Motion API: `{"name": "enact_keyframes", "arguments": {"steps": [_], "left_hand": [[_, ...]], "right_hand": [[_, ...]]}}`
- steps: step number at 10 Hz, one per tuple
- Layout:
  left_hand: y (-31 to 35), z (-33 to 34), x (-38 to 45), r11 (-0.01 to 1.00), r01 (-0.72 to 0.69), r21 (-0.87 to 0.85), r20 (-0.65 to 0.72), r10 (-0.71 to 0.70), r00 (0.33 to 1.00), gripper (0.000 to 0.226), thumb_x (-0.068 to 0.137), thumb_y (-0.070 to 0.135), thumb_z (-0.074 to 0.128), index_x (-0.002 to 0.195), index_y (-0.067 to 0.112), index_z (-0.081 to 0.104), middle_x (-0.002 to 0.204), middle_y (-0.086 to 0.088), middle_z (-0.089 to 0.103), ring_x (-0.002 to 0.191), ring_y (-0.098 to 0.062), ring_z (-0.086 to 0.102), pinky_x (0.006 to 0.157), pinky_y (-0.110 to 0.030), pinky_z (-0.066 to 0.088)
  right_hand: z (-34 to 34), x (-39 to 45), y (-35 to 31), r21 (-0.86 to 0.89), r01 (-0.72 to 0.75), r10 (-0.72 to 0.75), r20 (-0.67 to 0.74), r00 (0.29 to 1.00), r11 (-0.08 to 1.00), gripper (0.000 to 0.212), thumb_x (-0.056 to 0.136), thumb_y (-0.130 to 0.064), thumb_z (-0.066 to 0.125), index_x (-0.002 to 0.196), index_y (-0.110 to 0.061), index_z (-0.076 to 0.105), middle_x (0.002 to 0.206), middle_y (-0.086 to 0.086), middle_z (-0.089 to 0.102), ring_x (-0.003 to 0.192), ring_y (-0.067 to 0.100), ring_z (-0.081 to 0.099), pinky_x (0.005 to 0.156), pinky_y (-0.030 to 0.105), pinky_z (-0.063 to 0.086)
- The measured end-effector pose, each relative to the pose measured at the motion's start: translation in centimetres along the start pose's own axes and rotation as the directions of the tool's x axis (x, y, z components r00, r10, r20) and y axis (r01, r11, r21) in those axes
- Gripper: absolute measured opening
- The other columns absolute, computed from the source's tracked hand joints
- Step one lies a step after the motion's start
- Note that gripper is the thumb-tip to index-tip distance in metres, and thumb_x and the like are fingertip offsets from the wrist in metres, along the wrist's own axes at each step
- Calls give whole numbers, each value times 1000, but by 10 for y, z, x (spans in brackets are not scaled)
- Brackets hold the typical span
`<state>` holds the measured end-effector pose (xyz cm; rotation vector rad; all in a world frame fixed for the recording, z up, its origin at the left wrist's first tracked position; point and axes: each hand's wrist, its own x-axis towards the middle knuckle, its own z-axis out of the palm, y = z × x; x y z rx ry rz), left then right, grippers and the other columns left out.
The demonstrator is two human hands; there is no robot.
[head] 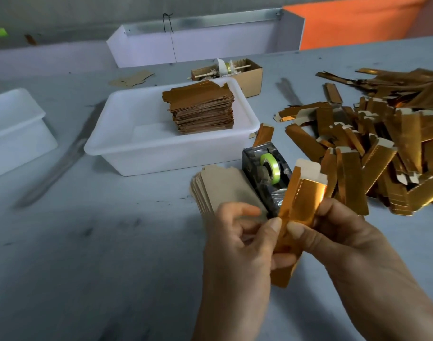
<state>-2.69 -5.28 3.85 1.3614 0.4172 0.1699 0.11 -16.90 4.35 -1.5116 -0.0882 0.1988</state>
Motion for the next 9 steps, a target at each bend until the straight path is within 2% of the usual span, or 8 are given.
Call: {"name": "enact_keyframes", "arguments": {"steps": [2, 3, 4, 5, 6, 7, 8, 9], "left_hand": [[2, 0, -3, 952, -106, 289, 62, 92, 994, 12, 89, 25, 63, 78, 25, 66, 74, 9, 72, 59, -10, 70, 52, -20, 55], [7, -4, -4, 848, -235, 475, 94, 216, 972, 11, 86, 31, 61, 77, 26, 65, 67, 9, 69, 58, -5, 67, 53, -19, 54], [10, -10, 1, 753, -246, 610, 200, 154, 968, 23, 89, 34, 57, 71, 21, 63, 60, 8, 67, 44, -3, 56, 47, -18, 49], [6, -12, 3, 849, -132, 511, 332, -54, 942, 30, 95, 30, 55, 72, 14, 66, 73, 0, 74, 44, -3, 58, 43, -18, 43], [-1, -12, 6, 966, -4, 259, 439, -114, 891, 23, 93, 31, 57, 85, 16, 73, 87, -2, 76, 80, -12, 72, 51, -20, 51], [-10, -18, 11, 972, -125, 198, 230, 78, 970, 31, 84, 38, 50, 82, 16, 72, 82, 6, 76, 77, -10, 73, 52, -19, 52], [-20, -35, 26, 878, -262, 401, -165, 350, 922, 32, 87, 42, 45, 72, 24, 67, 72, 17, 72, 65, -2, 68, 61, -22, 52], [-37, -50, 35, 841, -206, 500, -313, 397, 863, 30, 93, 37, 47, 74, 23, 64, 73, 14, 72, 69, -5, 69, 69, -28, 51]], "right_hand": [[1, 2, 3, -70, -7, 2, -72, 997, 997, 13, 60, -27, 67, 73, -28, 69, 65, -2, 64, 65, 8, 62, 66, 19, 45], [1, 2, 4, -119, -10, 2, -73, 997, 993, 10, 59, -28, 68, 69, -27, 66, 54, -6, 55, 51, 1, 53, 51, 13, 44], [-4, 1, 7, -130, -70, 65, -47, 997, 989, 11, 59, -31, 67, 69, -31, 70, 54, -6, 60, 53, 3, 60, 48, 15, 47], [-4, -1, -1, -131, -116, 113, -28, 993, 985, 18, 58, -35, 66, 75, -30, 72, 67, 6, 67, 64, 27, 68, 55, 44, 57], [-8, 1, -11, -155, -72, 63, -63, 996, 985, 18, 60, -35, 63, 76, -35, 71, 70, 1, 69, 62, 22, 68, 43, 27, 52], [-19, 5, -21, -155, -83, 63, -127, 990, 984, 25, 59, -42, 60, 82, -41, 69, 76, -6, 68, 66, 19, 65, 40, 20, 46], [-38, 18, -25, -146, -64, 30, -226, 974, 987, 28, 64, -50, 59, 90, -45, 67, 84, -7, 69, 71, 26, 67, 46, 27, 51], [-76, 44, -20, -176, -26, -47, -402, 915, 984, 35, 77, -57, 58, 110, -45, 59, 93, -11, 67, 86, 24, 68, 67, 50, 56]]}}
